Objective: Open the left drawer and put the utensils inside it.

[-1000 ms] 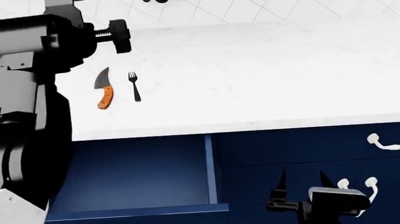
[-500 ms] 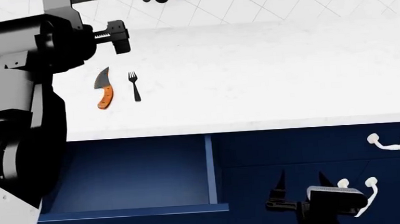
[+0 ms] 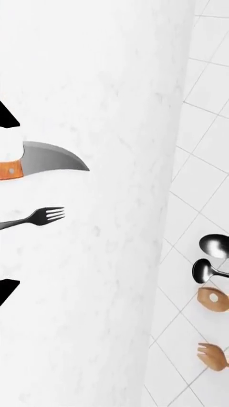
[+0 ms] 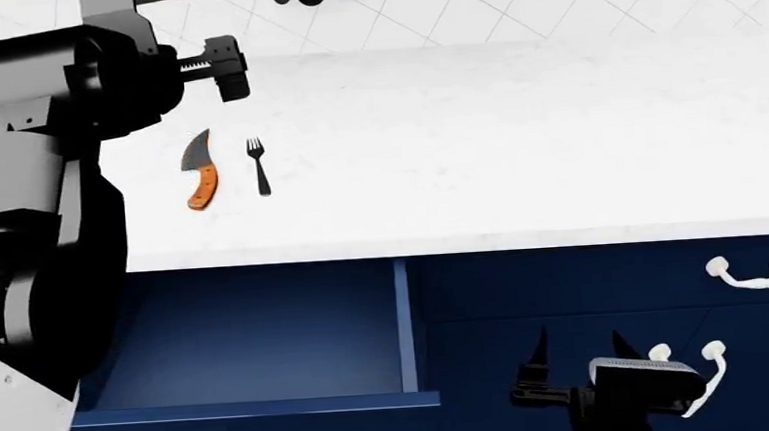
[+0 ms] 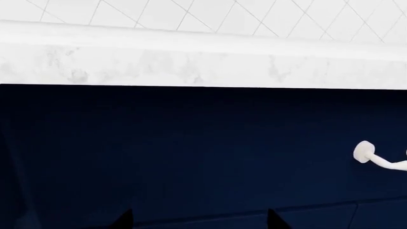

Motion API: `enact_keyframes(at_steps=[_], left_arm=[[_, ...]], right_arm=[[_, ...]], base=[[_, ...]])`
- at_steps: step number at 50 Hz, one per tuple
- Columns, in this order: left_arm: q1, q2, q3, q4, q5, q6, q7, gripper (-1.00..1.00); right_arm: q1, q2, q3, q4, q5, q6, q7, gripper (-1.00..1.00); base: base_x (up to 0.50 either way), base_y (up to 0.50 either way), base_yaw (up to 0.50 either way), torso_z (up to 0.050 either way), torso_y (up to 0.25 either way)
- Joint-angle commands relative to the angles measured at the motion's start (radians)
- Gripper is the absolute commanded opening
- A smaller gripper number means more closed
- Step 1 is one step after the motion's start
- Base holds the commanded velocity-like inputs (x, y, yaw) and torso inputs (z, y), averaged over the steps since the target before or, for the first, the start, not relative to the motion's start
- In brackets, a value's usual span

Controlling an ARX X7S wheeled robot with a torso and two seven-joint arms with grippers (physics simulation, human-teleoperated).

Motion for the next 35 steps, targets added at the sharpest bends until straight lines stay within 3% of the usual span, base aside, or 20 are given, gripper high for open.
enact_keyframes(at_steps=[1,5,6,10,20,35], left_arm=[[0.006,0.007,-0.020,0.001,0.044,-0.006,0.032,1.00],[0.006,0.007,-0.020,0.001,0.044,-0.006,0.032,1.00],[-0.009,-0.023,-0.023,0.000,0.056,-0.164,0.016,1.00],[0.009,0.000,-0.014,0.001,0.042,-0.024,0.012,1.00],[0.020,0.012,-0.019,0.001,0.030,-0.021,-0.028,1.00],[0.042,0.002,0.087,0.000,0.058,0.005,-0.029,1.00]], right_arm=[[-0.005,-0.001,0.002,-0.009,-0.005,-0.001,0.000,1.00],[-0.005,-0.001,0.002,-0.009,-0.005,-0.001,0.000,1.00],[-0.015,-0.170,0.266,0.008,-0.210,0.020,-0.193,1.00],[-0.023,-0.163,0.263,-0.018,-0.203,0.039,-0.193,1.00],[-0.024,-0.155,0.255,-0.024,-0.193,0.044,-0.187,1.00],[-0.024,-0.146,0.242,-0.025,-0.183,0.043,-0.178,1.00]], base=[[0.00,0.00,0.00,0.000,0.000],[0.00,0.00,0.00,0.000,0.000],[0.00,0.00,0.00,0.000,0.000],[0.00,0.00,0.00,0.000,0.000],[0.00,0.00,0.00,0.000,0.000],[0.00,0.00,0.00,0.000,-0.250]])
